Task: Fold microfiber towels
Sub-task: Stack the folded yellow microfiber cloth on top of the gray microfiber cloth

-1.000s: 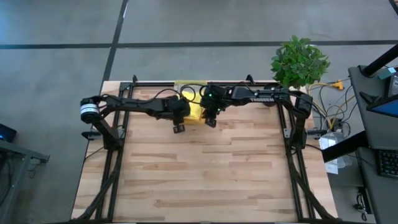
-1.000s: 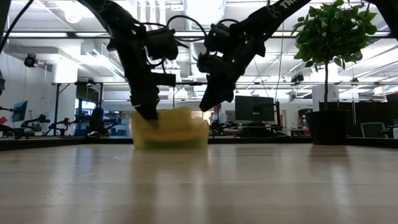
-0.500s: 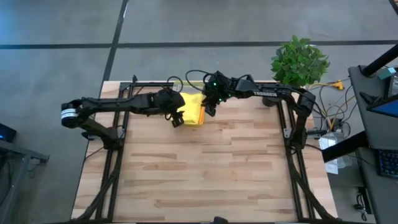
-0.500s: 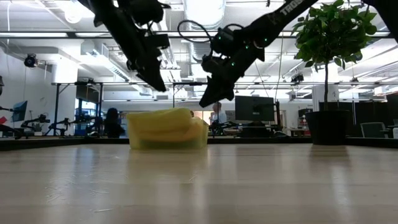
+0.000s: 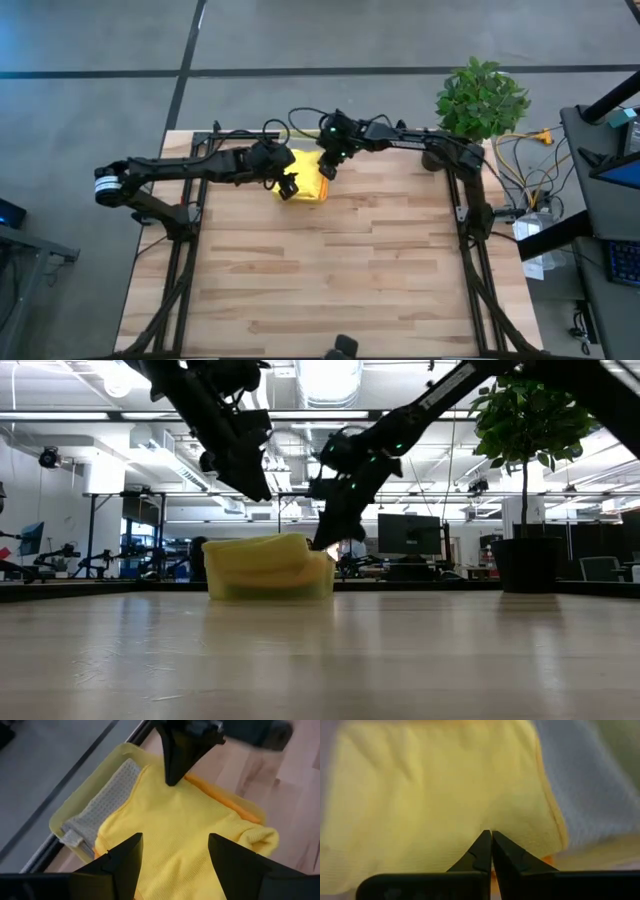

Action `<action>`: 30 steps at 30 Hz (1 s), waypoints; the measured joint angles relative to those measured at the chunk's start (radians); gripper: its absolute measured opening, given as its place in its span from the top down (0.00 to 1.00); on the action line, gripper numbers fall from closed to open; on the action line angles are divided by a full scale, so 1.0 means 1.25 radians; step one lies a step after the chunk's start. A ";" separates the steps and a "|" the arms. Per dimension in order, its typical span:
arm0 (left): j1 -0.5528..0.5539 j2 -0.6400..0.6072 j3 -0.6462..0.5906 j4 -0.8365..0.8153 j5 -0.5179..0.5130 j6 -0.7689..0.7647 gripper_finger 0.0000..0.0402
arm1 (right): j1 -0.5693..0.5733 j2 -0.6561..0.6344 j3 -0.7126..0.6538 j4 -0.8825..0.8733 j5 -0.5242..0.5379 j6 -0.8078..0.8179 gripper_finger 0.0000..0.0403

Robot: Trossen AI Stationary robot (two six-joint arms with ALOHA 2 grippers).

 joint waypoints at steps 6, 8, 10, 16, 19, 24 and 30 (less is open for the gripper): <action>0.000 0.001 -0.001 -0.001 0.000 -0.015 0.47 | -0.002 0.105 0.160 -0.192 0.006 -0.003 0.98; 0.000 0.002 -0.001 0.000 0.009 -0.017 0.47 | -0.002 0.109 0.188 -0.212 0.007 0.000 0.98; 0.000 0.005 -0.001 0.000 0.053 -0.022 0.47 | -0.002 0.092 0.194 -0.221 0.014 0.011 0.98; 0.000 0.067 -0.002 0.003 0.202 -0.098 0.53 | -0.002 -0.020 0.173 -0.274 0.081 0.020 0.98; 0.000 0.110 -0.002 0.014 0.246 -0.101 0.61 | -0.001 -0.093 0.144 -0.287 0.092 0.020 0.98; 0.000 0.173 0.013 0.036 0.266 -0.102 0.83 | 0.009 -0.227 0.062 -0.281 0.128 0.064 0.98; 0.000 0.231 0.016 0.113 0.314 -0.101 0.98 | 0.020 -0.371 -0.064 -0.266 0.210 0.123 0.98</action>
